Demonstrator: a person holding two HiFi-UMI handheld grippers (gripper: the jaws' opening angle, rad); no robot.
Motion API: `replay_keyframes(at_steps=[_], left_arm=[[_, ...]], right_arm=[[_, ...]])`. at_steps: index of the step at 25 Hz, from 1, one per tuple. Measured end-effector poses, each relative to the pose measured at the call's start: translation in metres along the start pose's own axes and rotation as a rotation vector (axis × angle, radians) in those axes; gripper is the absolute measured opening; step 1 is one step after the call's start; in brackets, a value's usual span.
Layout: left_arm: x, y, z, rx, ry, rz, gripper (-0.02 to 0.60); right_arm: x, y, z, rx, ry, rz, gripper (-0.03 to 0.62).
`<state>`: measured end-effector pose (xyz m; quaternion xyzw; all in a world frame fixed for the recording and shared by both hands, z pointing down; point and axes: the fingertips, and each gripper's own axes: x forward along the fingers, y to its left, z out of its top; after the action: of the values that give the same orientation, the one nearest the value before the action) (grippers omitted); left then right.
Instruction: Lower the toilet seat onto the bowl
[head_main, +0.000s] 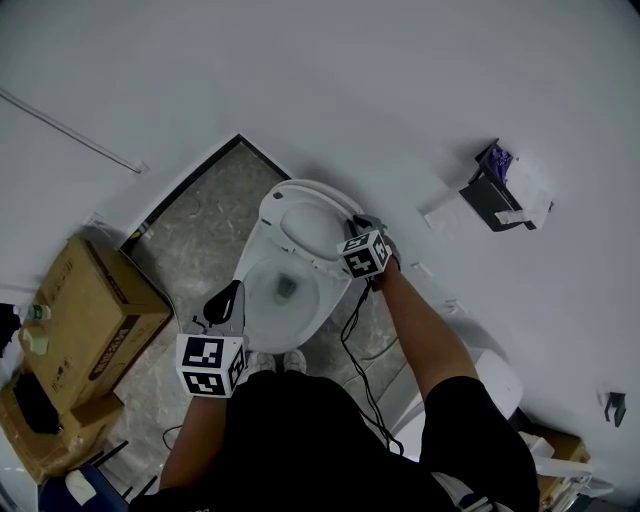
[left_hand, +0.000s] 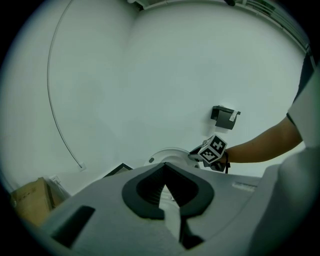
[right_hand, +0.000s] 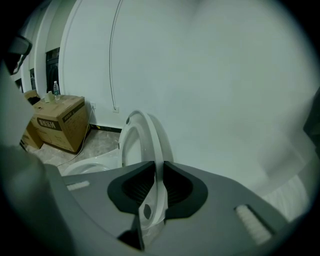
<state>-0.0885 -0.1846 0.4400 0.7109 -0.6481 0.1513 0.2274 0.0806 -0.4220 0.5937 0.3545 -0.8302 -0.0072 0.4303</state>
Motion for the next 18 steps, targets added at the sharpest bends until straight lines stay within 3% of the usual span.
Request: replay_keyframes(at_steps=[9, 18], left_arm=[[-0.013, 0.008, -0.009, -0.022, -0.005, 0.014, 0.008], [-0.035, 0.014, -0.029, -0.076, -0.027, 0.013, 0.008]], right_arm=[[-0.026, 0.038, -0.001, -0.032, -0.026, 0.095, 0.06], [-0.069, 0.127, -0.015, -0.16, -0.049, 0.268, 0.063]])
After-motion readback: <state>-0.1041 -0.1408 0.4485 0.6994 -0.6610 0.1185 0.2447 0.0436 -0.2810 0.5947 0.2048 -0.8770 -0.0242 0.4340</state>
